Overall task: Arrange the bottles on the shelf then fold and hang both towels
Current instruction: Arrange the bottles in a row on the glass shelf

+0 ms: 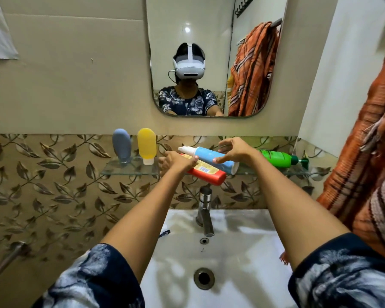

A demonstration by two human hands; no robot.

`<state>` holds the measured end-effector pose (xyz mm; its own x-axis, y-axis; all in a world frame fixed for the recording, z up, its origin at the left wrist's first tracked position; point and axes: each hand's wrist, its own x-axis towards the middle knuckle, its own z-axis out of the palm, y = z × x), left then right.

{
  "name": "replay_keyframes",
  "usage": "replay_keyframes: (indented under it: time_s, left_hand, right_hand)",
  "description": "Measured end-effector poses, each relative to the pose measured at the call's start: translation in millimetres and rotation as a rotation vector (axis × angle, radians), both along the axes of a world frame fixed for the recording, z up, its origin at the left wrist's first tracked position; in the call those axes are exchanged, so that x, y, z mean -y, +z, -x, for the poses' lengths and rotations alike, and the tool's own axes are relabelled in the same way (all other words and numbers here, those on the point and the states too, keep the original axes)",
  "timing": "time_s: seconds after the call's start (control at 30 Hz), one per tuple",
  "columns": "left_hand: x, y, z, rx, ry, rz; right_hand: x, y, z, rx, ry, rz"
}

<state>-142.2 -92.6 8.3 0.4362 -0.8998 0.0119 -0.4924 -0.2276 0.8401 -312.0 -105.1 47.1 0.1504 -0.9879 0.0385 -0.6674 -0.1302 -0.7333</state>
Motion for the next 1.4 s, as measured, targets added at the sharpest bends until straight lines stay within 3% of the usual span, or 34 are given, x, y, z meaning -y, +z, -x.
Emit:
replay_keyframes:
  time_s: [0.23,0.37,0.63,0.77,1.0,1.23,1.33,1.4]
  left_hand:
    - [3,5,6,-0.232,-0.016,-0.07]
    - [1,10,11,-0.247,-0.056,-0.123]
    - [1,20,18,-0.407,-0.054,-0.113]
    - [6,20,18,-0.341,-0.131,-0.145]
    - [15,36,8,-0.388,-0.225,-0.31]
    - [9,64,-14,-0.817,-0.258,-0.43]
    - [6,69,-25,-0.95,-0.286,-0.444]
    - [6,69,-32,-0.967,-0.303,-0.433]
  right_hand:
    - [7,-2,-3,-0.161,0.022,0.041]
    - [9,-8,-9,-0.307,0.003,0.105]
    - [15,-12,-13,-0.374,0.006,0.146]
    - [20,-13,-9,-0.237,0.011,0.158]
    - [19,-9,-4,0.133,-0.016,0.215]
    - [25,-19,-10,0.334,-0.052,0.257]
    - [26,-28,-13,0.349,-0.023,0.233]
    - [28,-37,-15,0.235,-0.01,0.278]
